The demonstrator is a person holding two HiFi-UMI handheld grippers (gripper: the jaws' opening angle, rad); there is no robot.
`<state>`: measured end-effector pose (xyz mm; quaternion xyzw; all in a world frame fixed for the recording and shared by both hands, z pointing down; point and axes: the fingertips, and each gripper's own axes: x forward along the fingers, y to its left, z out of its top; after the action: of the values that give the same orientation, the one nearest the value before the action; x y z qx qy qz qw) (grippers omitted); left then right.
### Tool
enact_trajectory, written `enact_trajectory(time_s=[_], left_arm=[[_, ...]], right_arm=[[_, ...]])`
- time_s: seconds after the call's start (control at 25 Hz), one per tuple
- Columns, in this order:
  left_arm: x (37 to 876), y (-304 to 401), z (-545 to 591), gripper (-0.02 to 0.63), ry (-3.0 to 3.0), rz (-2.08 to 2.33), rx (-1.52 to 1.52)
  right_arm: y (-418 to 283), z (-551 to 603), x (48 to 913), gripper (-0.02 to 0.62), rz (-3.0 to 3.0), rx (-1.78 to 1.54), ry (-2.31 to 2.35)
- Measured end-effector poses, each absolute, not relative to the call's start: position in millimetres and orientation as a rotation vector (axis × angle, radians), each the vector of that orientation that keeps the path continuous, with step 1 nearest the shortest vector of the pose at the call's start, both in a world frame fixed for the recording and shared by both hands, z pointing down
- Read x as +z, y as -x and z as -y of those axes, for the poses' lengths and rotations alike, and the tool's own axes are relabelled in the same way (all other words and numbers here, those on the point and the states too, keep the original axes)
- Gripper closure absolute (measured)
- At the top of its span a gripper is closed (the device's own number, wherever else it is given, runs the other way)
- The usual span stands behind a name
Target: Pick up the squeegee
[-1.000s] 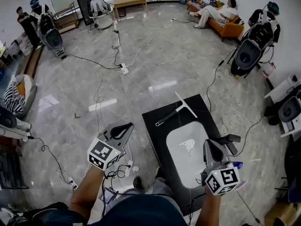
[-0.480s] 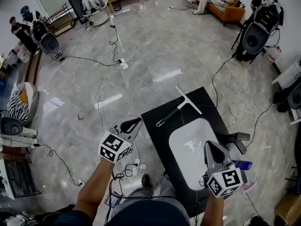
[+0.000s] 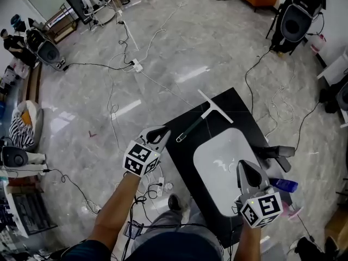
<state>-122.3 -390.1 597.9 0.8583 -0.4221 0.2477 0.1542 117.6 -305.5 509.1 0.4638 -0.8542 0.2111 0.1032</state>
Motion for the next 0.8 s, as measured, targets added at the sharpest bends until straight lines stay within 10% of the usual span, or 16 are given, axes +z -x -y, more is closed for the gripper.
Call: enact_trajectory(time_s=[0.8], left_arm=[[749,54,465,0.406,-2.371,1.132,0.901]], right_arm=[[-155,326,601,0.584,2.420,0.792,-1.396]])
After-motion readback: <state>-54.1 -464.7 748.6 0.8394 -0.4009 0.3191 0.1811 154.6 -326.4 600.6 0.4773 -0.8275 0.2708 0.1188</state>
